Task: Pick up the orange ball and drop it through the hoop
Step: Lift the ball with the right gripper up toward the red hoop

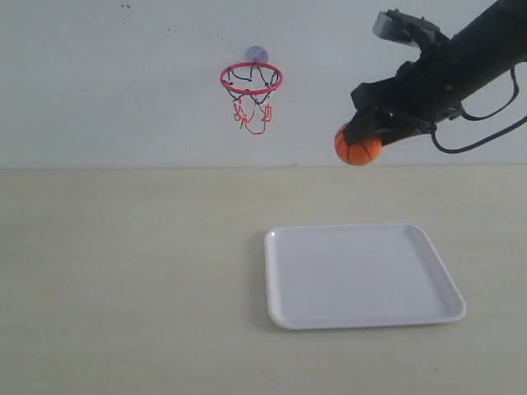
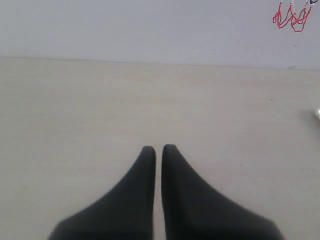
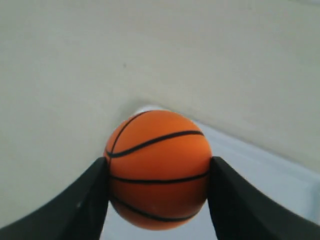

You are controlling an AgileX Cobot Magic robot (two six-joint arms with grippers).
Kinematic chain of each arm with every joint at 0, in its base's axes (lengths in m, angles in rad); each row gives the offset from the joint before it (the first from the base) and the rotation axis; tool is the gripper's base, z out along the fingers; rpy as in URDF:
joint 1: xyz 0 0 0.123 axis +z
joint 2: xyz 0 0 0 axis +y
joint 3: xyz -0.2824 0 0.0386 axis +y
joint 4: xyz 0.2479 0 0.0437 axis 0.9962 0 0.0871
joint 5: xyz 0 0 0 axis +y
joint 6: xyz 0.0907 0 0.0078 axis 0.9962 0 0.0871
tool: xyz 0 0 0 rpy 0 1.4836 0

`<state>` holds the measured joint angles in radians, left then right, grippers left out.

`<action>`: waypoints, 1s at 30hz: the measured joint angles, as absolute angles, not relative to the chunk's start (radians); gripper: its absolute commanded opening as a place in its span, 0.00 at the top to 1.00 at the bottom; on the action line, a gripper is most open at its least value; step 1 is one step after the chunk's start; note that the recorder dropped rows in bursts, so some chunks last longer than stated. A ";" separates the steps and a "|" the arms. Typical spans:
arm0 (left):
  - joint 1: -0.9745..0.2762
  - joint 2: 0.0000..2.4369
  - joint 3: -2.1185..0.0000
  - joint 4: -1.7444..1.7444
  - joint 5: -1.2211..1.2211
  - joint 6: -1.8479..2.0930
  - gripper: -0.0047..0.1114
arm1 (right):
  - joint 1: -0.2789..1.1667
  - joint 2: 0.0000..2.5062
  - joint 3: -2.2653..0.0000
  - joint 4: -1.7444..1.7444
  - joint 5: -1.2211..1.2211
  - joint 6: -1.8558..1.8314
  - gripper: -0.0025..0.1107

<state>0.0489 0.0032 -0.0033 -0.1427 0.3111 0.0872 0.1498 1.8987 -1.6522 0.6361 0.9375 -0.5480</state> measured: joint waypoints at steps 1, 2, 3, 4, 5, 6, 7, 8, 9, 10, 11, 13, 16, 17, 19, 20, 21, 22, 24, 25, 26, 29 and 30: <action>0.049 0.003 -0.003 -0.143 0.311 0.087 0.92 | 0.150 1.899 -1.644 0.685 0.900 -0.587 0.98; 0.049 0.003 -0.003 -0.143 0.311 0.087 0.92 | 0.150 1.899 -1.635 0.726 0.854 -0.631 0.98; 0.049 0.003 -0.003 -0.143 0.311 0.087 0.92 | 0.150 1.899 -1.620 0.778 0.807 -0.675 0.98; 0.049 0.003 -0.003 -0.143 0.311 0.087 0.92 | 0.150 1.899 -1.603 0.835 0.758 -0.719 0.98; 0.049 0.003 -0.003 -0.143 0.311 0.087 0.92 | 0.150 1.899 -1.590 0.882 0.719 -0.755 0.98; 0.049 0.003 -0.003 -0.143 0.311 0.087 0.92 | 0.150 1.899 -1.573 0.943 0.673 -0.802 0.98; 0.049 0.003 -0.003 -0.143 0.311 0.087 0.92 | 0.150 1.899 -1.559 1.004 0.629 -0.852 0.98; 0.049 0.003 -0.003 -0.143 0.311 0.087 0.92 | 0.150 1.899 -1.547 1.055 0.597 -0.896 0.98; 0.049 0.003 -0.003 -0.143 0.311 0.087 0.92 | 0.150 1.899 -1.537 1.120 0.563 -0.955 0.98; 0.049 0.003 -0.003 -0.143 0.311 0.087 0.92 | 0.150 1.899 -1.531 1.188 0.535 -1.014 0.98; 0.049 0.003 -0.003 -0.143 0.311 0.087 0.92 | 0.150 1.899 -1.525 1.255 0.514 -1.071 0.98; 0.049 0.003 -0.003 -0.143 0.311 0.087 0.92 | 0.151 1.905 -1.518 1.389 0.493 -1.185 0.98; 0.049 0.003 -0.003 -0.143 0.311 0.087 0.92 | 0.170 1.927 -1.515 1.534 0.482 -1.359 0.98; 0.049 0.003 -0.003 -0.143 0.311 0.087 0.92 | 0.179 1.936 -1.515 1.566 0.482 -1.412 0.98; 0.049 0.003 -0.003 -0.143 0.311 0.087 0.92 | 0.203 1.962 -1.515 1.634 0.481 -1.558 0.98; 0.049 0.003 -0.003 -0.143 0.311 0.087 0.92 | 0.216 1.974 -1.514 1.669 0.481 -1.637 0.98; 0.049 0.003 -0.003 -0.143 0.311 0.087 0.92 | 0.229 1.985 -1.514 1.693 0.481 -1.714 0.98; 0.049 0.003 -0.003 -0.143 0.311 0.087 0.92 | 0.239 1.991 -1.514 1.708 0.481 -1.783 0.98; 0.049 0.003 -0.003 -0.143 0.311 0.087 0.92 | 0.251 2.005 -1.530 1.719 0.480 -1.874 0.98; 0.049 0.003 -0.003 -0.143 0.311 0.087 0.92 | 0.254 2.014 -1.546 1.721 0.480 -1.904 0.98; 0.049 0.003 -0.003 -0.143 0.311 0.087 0.92 | 0.257 2.019 -1.567 1.726 0.480 -1.923 0.98; 0.049 0.003 -0.003 -0.143 0.311 0.087 0.92 | 0.258 2.030 -1.634 1.733 0.480 -1.946 0.98; 0.049 0.003 -0.003 -0.143 0.311 0.087 0.92 | 0.258 2.034 -1.657 1.736 0.480 -1.951 0.98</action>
<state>0.0489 0.0032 -0.0033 -0.1427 0.3111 0.0872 0.2576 2.0337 -1.6567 1.7356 0.4800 -1.9514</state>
